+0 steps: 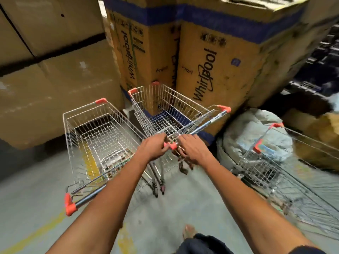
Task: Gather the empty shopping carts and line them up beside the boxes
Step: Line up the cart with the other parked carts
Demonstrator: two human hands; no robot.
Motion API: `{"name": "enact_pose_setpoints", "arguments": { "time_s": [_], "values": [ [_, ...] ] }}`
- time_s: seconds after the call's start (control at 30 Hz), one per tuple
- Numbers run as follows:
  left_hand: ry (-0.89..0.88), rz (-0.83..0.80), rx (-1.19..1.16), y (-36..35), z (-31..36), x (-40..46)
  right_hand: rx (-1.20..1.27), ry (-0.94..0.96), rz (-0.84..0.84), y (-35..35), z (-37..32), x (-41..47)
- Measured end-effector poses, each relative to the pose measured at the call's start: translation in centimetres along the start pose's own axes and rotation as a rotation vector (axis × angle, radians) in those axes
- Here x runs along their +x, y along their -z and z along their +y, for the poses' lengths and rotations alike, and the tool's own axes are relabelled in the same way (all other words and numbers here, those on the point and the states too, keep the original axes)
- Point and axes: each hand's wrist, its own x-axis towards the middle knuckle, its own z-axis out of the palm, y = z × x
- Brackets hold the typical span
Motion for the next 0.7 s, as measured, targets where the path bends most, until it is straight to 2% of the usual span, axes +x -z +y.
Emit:
{"name": "enact_pose_setpoints", "arguments": {
  "time_s": [0.17, 0.33, 0.5, 0.7],
  "values": [
    [-0.255, 0.013, -0.042, -2.4, 13.3, 4.1, 0.01, -0.399, 0.087, 2.6, 7.6, -11.5],
    [-0.53, 0.017, -0.06, -6.4, 27.1, 4.5, -0.032, -0.643, 0.089, 5.4, 13.3, -22.7],
    [-0.617, -0.006, -0.109, -11.9, 38.4, 2.9, -0.009, -0.804, 0.104, 7.1, 16.9, -34.0],
    [-0.736, -0.027, -0.115, -18.7, 51.3, -0.8, -0.03, -0.914, 0.064, 7.9, 20.2, -48.0]
  ]
}}
